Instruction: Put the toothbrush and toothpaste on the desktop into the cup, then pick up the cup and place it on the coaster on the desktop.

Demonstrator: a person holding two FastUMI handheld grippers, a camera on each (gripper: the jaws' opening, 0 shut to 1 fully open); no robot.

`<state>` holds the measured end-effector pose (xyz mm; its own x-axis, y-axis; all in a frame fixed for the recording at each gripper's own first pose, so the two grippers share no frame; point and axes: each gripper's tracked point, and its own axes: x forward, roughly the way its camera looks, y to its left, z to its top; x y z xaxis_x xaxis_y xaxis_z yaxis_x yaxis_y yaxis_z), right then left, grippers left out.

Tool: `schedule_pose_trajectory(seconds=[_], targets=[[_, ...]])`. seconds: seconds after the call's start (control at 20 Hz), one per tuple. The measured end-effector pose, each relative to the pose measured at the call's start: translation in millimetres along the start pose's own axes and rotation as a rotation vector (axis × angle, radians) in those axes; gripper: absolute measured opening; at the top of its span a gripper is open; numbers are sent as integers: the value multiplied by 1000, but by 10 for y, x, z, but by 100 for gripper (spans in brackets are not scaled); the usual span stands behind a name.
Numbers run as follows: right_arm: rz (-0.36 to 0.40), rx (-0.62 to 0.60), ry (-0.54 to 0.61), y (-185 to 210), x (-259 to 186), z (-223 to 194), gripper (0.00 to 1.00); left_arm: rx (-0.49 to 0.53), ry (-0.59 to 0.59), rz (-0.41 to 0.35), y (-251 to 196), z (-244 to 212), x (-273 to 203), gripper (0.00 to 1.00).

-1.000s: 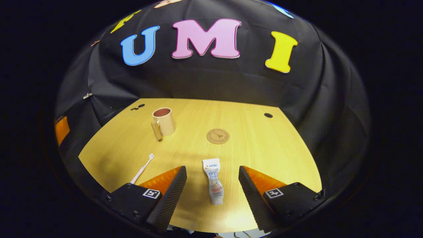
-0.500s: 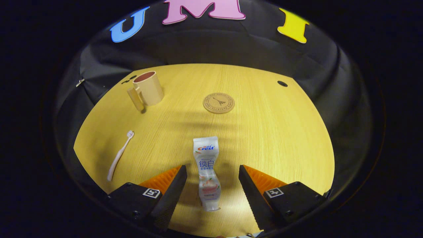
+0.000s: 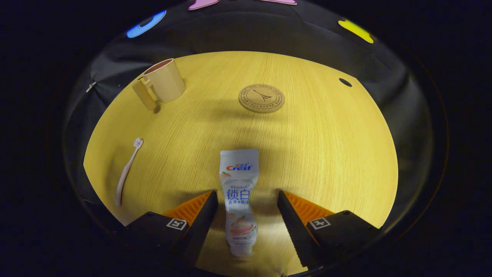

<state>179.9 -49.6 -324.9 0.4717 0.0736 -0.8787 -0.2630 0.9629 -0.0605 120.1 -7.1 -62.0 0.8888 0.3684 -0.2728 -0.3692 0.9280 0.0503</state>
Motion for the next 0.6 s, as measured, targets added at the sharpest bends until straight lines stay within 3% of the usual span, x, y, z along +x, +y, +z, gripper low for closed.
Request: schedule_pose_trajectory(seconds=[0.1, 0.15, 0.2, 0.3, 0.4, 0.55, 0.6], targets=[[0, -1, 27, 21, -9, -18, 97, -4, 3, 1, -27, 8, 0, 99], [2, -7, 33, 52, -12, -17, 92, -3, 3, -1, -52, 18, 10, 99], [7, -24, 42, 80, -14, -35, 73, 1, 4, -2, -82, 18, 23, 99], [20, -45, 44, 134, -21, -25, 63, 0, 1, -4, -117, 44, 33, 99], [17, -35, 63, 144, -24, -23, 43, -17, 5, -18, -140, 41, 71, 99], [19, -20, 99, 144, -22, -14, 34, -22, 11, -41, -76, 14, 83, 99], [20, -8, 98, 131, 0, -29, 36, -13, 12, -43, -16, -6, 95, 99]])
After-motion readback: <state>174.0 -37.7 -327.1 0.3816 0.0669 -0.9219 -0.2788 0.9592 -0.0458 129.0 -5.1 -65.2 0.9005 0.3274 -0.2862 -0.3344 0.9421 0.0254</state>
